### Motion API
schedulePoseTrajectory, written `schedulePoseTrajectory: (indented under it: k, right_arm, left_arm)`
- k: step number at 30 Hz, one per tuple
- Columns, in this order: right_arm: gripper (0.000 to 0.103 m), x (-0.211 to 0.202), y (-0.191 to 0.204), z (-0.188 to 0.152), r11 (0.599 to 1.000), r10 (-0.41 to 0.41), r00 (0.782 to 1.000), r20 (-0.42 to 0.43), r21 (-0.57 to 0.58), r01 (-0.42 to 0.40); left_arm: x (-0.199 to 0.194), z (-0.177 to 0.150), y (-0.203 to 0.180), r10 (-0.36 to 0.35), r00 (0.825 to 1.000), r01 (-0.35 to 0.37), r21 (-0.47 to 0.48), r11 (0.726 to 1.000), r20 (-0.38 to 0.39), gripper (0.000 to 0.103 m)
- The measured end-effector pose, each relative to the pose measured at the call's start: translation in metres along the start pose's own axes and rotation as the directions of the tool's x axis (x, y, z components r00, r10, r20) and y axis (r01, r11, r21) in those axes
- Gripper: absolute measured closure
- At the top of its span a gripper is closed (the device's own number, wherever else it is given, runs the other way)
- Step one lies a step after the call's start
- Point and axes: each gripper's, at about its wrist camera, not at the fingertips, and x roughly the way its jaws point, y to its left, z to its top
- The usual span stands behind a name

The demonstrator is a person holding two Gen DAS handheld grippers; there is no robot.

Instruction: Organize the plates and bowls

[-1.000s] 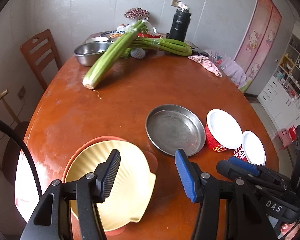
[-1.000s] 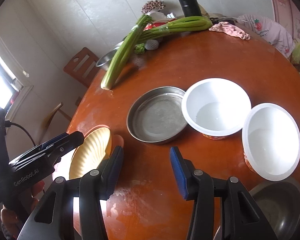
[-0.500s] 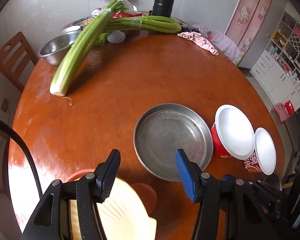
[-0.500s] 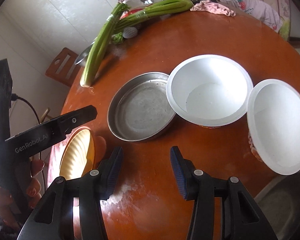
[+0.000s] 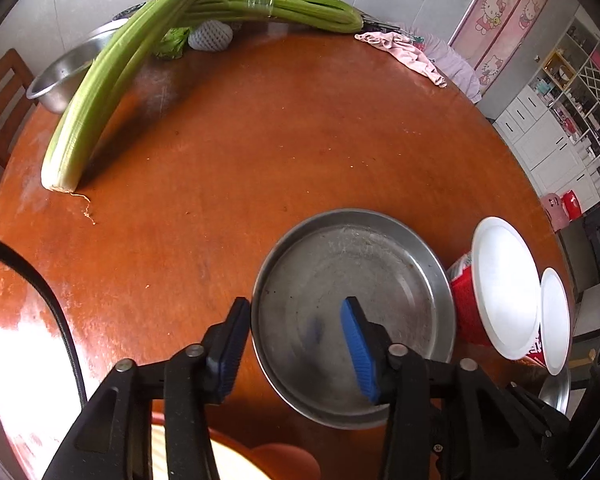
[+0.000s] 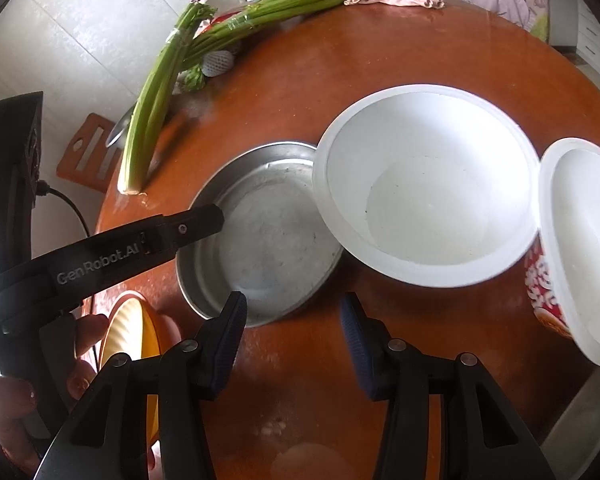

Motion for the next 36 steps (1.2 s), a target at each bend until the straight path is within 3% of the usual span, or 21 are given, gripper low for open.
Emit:
schedulePoseTrajectory:
  k: [6, 13, 19, 36]
  right_arm:
    - [0.053, 0.001, 0.001, 0.001, 1.000, -0.008, 1.000, 0.020, -0.001, 0.008]
    - [0.053, 0.003, 0.004, 0.004, 0.999, -0.040, 0.998, 0.049, -0.023, 0.041]
    - [0.053, 0.005, 0.005, 0.007, 0.999, -0.033, 0.998, 0.059, -0.025, 0.034]
    - [0.053, -0.032, 0.032, -0.003, 0.993, 0.080, 0.991, 0.109, -0.099, -0.069]
  left_arm:
    - [0.013, 0.000, 0.011, -0.017, 1.000, 0.016, -0.032, 0.999, -0.020, 0.075]
    - [0.010, -0.004, 0.020, -0.036, 0.999, 0.036, -0.044, 0.998, -0.013, 0.084]
    - [0.004, -0.012, 0.020, -0.033, 0.999, 0.033, -0.034, 0.999, -0.002, 0.084]
    - [-0.067, -0.039, 0.027, 0.017, 0.990, -0.011, -0.041, 0.999, 0.142, 0.084]
